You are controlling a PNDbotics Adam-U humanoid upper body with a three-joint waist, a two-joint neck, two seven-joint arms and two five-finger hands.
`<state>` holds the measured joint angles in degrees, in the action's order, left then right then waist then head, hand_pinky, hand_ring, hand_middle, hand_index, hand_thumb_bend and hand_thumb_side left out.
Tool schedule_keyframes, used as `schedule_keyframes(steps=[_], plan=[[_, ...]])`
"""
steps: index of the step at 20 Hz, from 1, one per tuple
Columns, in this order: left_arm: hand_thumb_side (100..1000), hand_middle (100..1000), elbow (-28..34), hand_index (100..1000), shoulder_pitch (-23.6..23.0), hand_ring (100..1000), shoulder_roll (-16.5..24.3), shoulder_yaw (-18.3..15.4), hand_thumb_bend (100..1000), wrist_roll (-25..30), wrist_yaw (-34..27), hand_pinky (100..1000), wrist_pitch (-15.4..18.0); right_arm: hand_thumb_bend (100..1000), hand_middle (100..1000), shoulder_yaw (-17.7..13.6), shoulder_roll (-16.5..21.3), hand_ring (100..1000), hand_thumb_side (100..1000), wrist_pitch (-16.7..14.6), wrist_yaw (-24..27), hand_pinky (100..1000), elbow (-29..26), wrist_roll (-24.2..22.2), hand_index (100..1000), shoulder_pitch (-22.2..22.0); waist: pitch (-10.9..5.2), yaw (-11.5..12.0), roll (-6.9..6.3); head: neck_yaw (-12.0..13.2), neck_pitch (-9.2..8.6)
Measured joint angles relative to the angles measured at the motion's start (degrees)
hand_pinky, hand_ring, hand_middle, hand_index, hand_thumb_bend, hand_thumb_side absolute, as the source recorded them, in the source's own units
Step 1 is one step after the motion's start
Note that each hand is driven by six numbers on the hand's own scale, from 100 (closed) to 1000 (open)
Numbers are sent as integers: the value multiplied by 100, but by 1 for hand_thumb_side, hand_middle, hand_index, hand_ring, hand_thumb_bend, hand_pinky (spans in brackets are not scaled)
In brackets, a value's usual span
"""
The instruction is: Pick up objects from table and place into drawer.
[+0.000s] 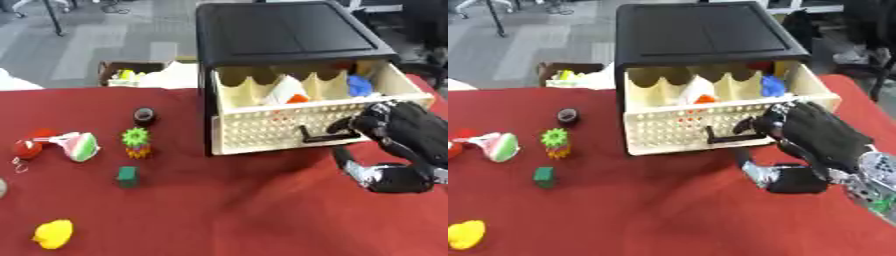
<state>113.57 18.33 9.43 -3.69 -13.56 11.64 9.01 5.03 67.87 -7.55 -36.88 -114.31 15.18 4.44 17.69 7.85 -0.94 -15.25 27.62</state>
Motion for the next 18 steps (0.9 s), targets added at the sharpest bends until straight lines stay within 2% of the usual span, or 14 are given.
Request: schedule_keyframes(steps=[18], plan=[[804, 689, 0, 743, -6, 547, 0, 0, 100, 24, 0, 656, 0, 100, 100, -47, -18, 100, 1000, -256, -36, 100, 0, 319, 698, -195, 0, -8, -16, 10, -3]])
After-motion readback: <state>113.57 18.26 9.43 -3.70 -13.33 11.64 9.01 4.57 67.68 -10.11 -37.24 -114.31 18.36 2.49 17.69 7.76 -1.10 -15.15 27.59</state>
